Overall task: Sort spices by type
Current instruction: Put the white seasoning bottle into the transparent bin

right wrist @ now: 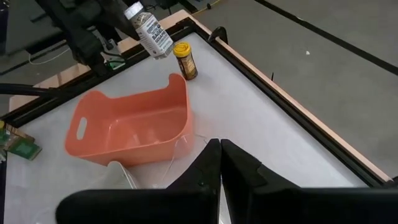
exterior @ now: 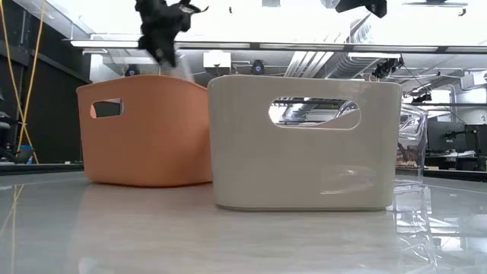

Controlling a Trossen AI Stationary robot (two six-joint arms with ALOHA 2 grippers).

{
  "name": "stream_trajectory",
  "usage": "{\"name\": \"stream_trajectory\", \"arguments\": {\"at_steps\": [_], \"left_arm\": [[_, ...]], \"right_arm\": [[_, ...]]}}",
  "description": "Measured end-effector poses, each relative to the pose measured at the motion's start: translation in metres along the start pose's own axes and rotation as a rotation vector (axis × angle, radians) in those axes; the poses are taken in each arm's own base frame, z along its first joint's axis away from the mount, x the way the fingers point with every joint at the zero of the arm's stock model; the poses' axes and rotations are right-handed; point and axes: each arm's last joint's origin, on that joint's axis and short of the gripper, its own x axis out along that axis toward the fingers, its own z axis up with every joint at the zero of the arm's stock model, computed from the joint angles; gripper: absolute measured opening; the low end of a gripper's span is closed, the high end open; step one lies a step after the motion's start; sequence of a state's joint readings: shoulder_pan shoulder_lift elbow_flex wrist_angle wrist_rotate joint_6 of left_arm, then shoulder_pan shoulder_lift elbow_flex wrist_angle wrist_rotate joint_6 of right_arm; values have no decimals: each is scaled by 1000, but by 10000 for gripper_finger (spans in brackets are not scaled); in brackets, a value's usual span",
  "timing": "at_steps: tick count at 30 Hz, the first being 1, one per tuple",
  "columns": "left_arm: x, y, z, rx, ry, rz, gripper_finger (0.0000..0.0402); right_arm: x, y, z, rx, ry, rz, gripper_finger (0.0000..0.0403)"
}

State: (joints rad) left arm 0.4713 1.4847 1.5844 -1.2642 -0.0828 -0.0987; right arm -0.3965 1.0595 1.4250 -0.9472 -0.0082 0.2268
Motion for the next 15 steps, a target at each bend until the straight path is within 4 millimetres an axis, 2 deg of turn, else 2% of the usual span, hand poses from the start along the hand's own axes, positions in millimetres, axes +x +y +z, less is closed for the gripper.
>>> {"name": "stream_trajectory", "arguments": {"at_steps": [4, 7, 11, 15], "left_arm": [[-3, -25, 31, 119, -99, -39, 165], [6, -49, 51, 235, -116, -64, 165], [25, -80, 71, 368, -95, -89, 165], [37, -104, 81, 488, -92, -122, 165]], "right_arm": [[10, 1, 3, -3, 3, -1, 38], [24, 4, 8, 1, 1, 8, 75], [53, 14, 12, -17, 32, 39, 145], [88, 30, 6, -139, 118, 76, 224]]}}
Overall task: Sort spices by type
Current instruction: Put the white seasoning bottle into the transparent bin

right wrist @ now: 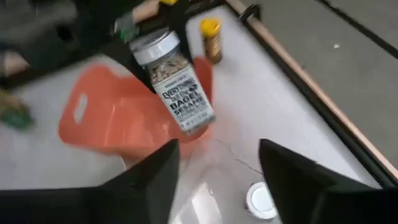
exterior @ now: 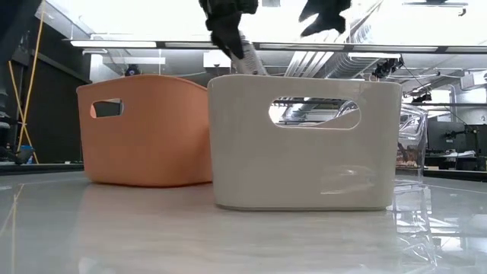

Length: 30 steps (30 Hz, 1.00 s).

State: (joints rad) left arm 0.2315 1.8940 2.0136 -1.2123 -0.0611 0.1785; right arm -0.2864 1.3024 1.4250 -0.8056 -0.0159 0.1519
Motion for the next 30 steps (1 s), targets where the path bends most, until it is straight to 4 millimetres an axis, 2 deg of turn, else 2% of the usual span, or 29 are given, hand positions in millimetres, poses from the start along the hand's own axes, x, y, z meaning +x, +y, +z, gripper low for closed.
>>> {"name": "stream_trajectory", "arguments": {"at_steps": [4, 7, 16, 23, 30], "left_arm": [[7, -11, 5, 79, 5, -47, 165], [6, -14, 6, 91, 1, -50, 165], [-7, -12, 6, 88, -48, -38, 165], [-7, -16, 6, 98, -47, -43, 165], [-8, -19, 11, 120, -88, -42, 165]], "right_arm": [[27, 11, -3, -131, 71, -12, 282], [40, 17, -6, -175, 107, -1, 301], [70, 35, -4, -301, 82, 48, 305], [87, 35, -6, -330, 100, -5, 305], [99, 38, -10, -333, 130, 40, 305]]}}
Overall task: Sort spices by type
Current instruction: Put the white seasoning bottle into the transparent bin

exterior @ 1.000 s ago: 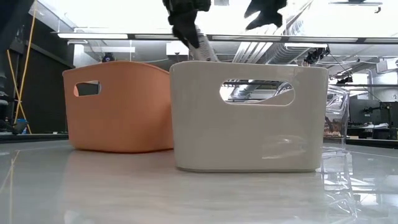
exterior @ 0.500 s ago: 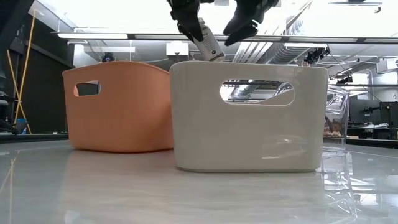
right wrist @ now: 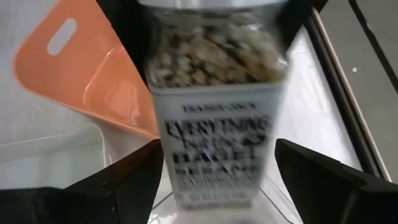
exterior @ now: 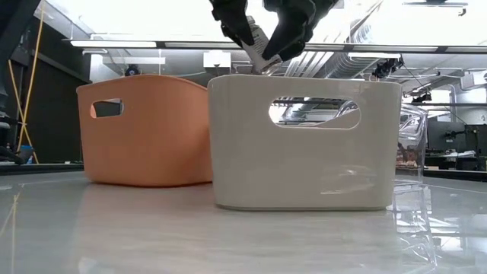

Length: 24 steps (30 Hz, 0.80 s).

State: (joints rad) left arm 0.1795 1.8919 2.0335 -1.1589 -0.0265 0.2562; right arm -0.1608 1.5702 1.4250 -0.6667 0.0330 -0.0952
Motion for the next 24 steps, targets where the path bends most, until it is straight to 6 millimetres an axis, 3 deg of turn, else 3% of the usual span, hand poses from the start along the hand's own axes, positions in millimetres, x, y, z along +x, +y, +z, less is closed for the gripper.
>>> {"name": "stream_trajectory", "arguments": {"at_steps": [6, 9, 12, 17, 24], "left_arm": [[0, 1, 1, 7, -12, 5, 165], [0, 1, 1, 7, -12, 5, 165], [0, 0, 1, 7, -12, 4, 165], [0, -4, 2, 9, -10, 3, 170], [-4, -3, -5, -34, 42, -10, 289]], "right_arm": [[2, 1, 2, -14, -14, -6, 296], [3, 1, 1, -14, -4, -16, 261], [3, 1, 1, -20, -6, -17, 196], [3, 1, 1, -22, -5, -15, 191], [-14, 1, -6, -23, 46, -10, 191]]}}
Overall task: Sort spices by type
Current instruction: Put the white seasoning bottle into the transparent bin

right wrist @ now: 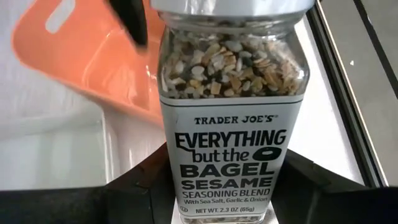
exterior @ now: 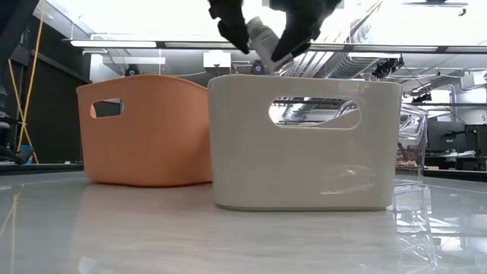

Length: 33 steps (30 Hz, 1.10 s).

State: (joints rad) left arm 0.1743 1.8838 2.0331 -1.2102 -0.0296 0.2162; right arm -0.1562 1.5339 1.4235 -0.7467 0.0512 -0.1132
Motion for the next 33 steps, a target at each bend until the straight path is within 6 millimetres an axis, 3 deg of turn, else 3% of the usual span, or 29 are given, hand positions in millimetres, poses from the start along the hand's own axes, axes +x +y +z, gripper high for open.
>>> {"name": "stream_trajectory", "arguments": {"at_steps": [4, 6, 11, 14, 19, 24, 33], "left_arm": [[-12, 8, -9, -65, 30, 7, 307], [-25, 16, -10, -111, -35, 23, 306], [-62, 31, -1, -203, -424, 13, 302], [-71, 28, -2, -215, -660, -23, 302], [-49, 14, -16, -304, -943, -103, 302], [-21, 8, -23, -420, -1183, -182, 302], [-1, 9, -22, -424, -1156, -164, 302]], "right_arm": [[-23, -2, -11, 8, 60, -18, 191], [-34, -2, -15, 32, 76, -21, 191], [-64, -3, -22, 107, 17, -40, 191], [-75, -3, -34, 192, -87, -57, 191], [-76, 7, -57, 364, -376, -9, 191], [-70, 17, -59, 441, -629, 66, 191], [-57, 24, -50, 413, -631, 76, 191]]}}
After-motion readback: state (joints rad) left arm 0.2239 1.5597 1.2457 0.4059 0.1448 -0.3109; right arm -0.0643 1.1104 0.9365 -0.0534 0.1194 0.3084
